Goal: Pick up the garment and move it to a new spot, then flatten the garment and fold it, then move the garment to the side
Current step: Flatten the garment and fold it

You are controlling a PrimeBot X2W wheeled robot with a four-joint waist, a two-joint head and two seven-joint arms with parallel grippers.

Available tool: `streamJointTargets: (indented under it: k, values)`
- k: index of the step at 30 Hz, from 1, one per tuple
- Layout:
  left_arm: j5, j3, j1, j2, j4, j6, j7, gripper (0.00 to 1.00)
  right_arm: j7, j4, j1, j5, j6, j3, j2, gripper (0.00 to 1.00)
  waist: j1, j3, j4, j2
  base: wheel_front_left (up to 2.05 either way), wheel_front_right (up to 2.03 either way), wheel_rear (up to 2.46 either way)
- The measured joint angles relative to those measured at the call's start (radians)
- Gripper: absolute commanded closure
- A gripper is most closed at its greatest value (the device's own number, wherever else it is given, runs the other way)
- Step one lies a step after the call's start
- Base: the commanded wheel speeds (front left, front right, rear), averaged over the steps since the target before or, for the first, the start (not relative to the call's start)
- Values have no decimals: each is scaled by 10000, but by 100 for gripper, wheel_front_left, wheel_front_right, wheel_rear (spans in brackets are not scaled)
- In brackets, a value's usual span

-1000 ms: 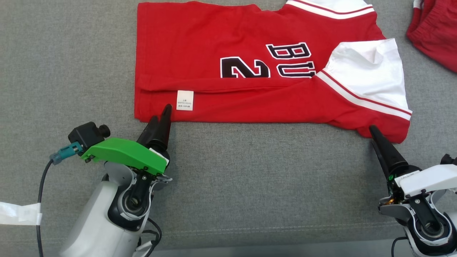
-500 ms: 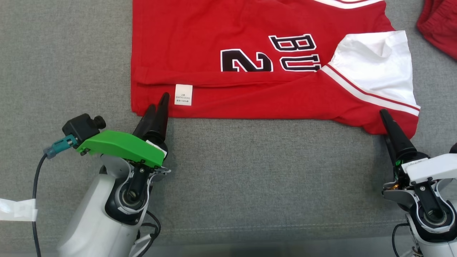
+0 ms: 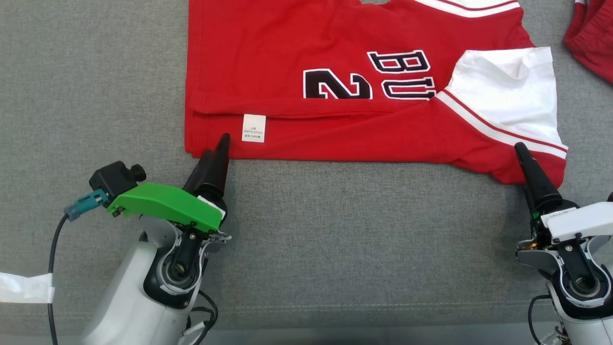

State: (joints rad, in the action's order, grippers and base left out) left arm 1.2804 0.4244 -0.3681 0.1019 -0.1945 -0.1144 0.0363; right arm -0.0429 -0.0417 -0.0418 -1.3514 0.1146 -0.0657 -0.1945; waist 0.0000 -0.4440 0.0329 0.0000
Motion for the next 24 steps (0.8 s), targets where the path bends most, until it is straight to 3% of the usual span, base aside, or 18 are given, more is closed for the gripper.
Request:
streamJointTargets:
  k: [24]
  values:
    - [61,-79,531,75,320,-4,0,0,23,230,30,63,-29,-293,33,0,0,218,204,0,0,0,0]
